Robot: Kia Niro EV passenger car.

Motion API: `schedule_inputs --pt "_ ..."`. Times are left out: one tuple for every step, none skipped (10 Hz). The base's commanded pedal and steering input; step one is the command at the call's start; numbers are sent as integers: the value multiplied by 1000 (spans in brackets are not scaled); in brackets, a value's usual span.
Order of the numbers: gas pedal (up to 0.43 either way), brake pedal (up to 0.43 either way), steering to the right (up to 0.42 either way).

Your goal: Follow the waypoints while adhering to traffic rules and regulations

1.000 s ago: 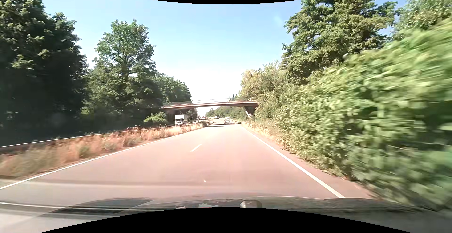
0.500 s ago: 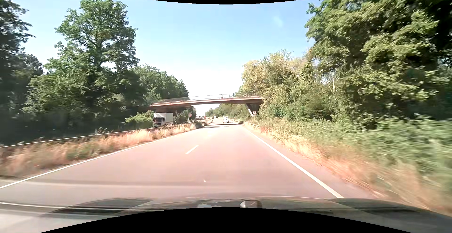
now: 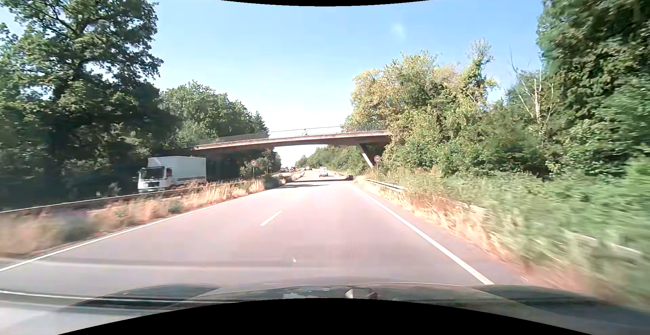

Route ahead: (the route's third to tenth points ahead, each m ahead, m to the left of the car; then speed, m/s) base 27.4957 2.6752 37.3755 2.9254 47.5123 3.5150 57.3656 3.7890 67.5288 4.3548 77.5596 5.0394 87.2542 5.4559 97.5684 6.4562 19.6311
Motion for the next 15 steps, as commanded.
schedule_inputs --pt "177 0 -4" --pt "177 0 -4" --pt "177 0 -5" --pt "177 0 -5" --pt "177 0 -5" --pt "177 0 -5" --pt "177 0 -5" --pt "177 0 -5" --pt "177 0 -5" --pt "177 0 -6" --pt "177 0 -6" --pt "177 0 -5" --pt "177 0 -5" --pt "177 0 -5" --pt "177 0 -5"
